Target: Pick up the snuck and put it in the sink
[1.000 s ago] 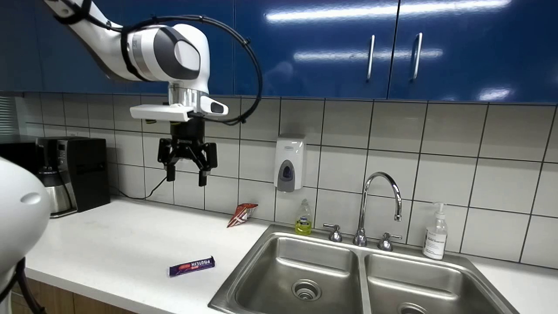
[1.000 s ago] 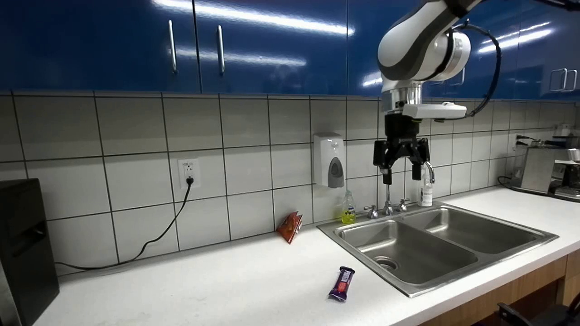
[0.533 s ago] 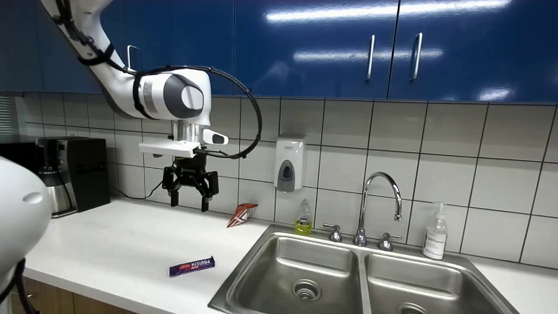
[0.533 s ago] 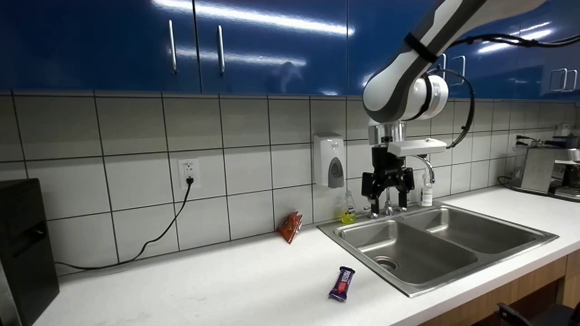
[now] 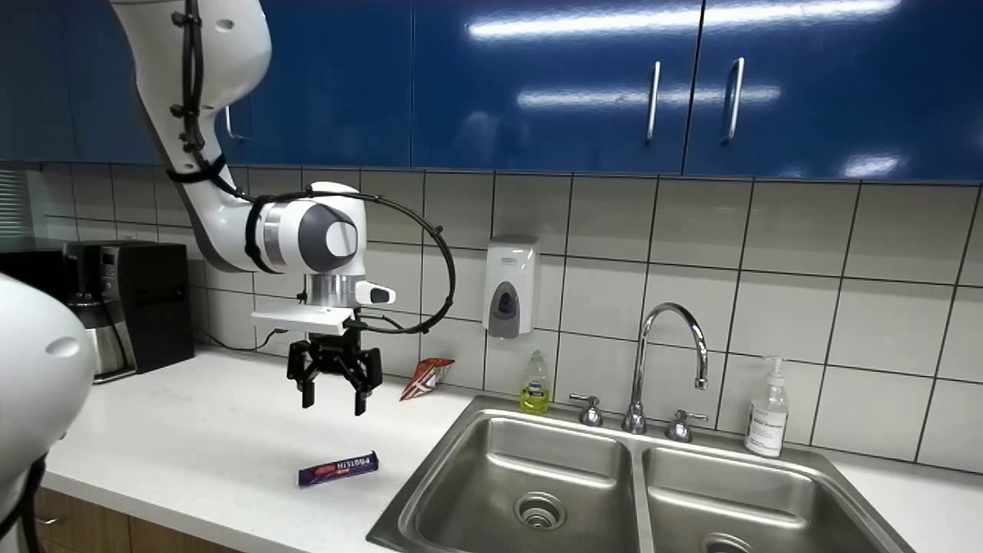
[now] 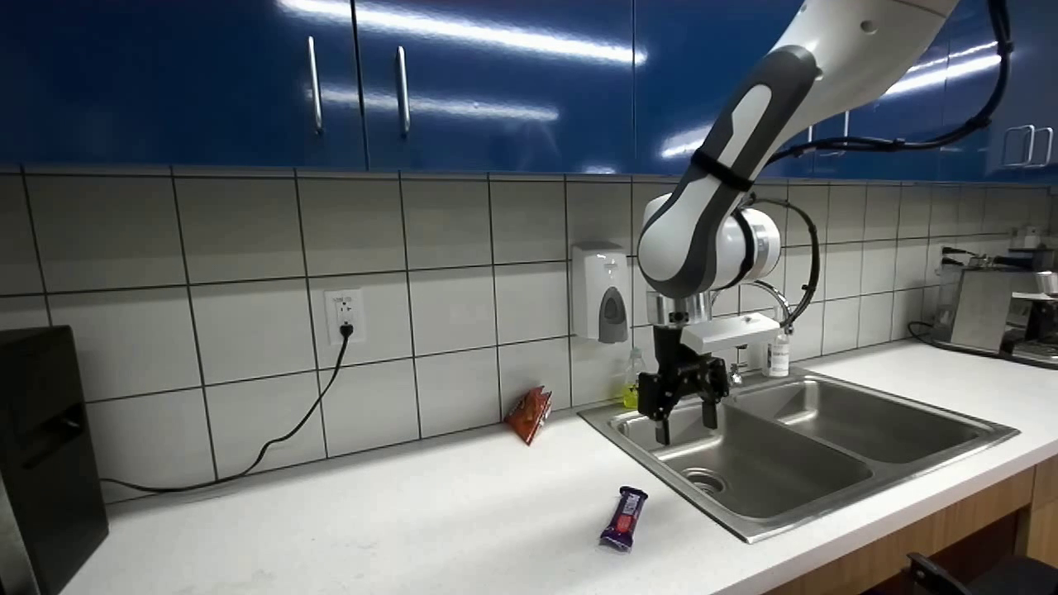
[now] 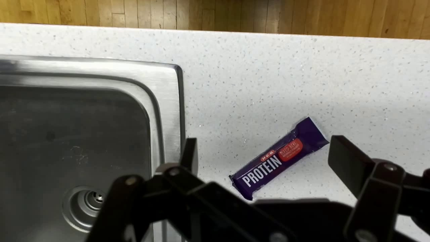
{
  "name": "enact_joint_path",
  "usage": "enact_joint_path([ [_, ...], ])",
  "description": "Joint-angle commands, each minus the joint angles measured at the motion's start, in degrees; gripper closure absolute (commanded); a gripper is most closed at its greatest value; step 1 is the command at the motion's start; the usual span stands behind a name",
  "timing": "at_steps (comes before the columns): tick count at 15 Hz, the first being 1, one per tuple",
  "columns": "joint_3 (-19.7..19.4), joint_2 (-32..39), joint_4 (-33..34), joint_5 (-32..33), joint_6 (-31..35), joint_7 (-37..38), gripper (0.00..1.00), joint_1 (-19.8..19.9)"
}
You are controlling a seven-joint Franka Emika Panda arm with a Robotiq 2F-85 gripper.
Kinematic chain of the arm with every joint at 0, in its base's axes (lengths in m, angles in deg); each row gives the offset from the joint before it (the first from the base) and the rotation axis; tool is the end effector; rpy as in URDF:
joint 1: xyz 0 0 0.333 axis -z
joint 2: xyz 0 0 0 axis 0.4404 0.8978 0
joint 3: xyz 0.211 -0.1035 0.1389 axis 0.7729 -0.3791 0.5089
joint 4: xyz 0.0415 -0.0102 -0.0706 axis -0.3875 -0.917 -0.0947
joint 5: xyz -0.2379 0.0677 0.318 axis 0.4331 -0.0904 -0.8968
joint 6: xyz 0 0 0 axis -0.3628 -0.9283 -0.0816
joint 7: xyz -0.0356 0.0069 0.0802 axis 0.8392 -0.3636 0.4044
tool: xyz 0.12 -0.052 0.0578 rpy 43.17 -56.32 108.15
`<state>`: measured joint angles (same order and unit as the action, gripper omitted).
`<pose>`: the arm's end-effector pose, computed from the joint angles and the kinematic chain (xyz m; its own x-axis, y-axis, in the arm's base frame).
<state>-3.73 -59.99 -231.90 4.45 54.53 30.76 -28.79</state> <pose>0.4437 0.0400 0.1759 0.9919 0.1092 -0.0650 0.1112 -0.9934 0.0281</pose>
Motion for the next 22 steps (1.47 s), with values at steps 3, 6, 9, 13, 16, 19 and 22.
enact_joint_path([
  [3,-0.2,11.4,7.0,3.8,3.9,3.7,0.00,-0.8],
  [6,-0.4,16.7,10.3,3.9,5.2,3.8,0.00,-1.8],
  [9,-0.9,21.3,13.2,4.1,6.0,3.8,0.00,-3.0],
  [13,-1.5,26.4,16.9,3.9,6.1,3.6,0.00,-4.2],
  [16,-1.0,26.3,16.4,2.2,5.9,1.7,0.00,-3.7],
  [19,-1.2,28.0,18.0,2.3,5.9,1.8,0.00,-3.9],
  [22,-1.4,28.0,18.2,2.3,5.9,1.8,0.00,-3.9],
])
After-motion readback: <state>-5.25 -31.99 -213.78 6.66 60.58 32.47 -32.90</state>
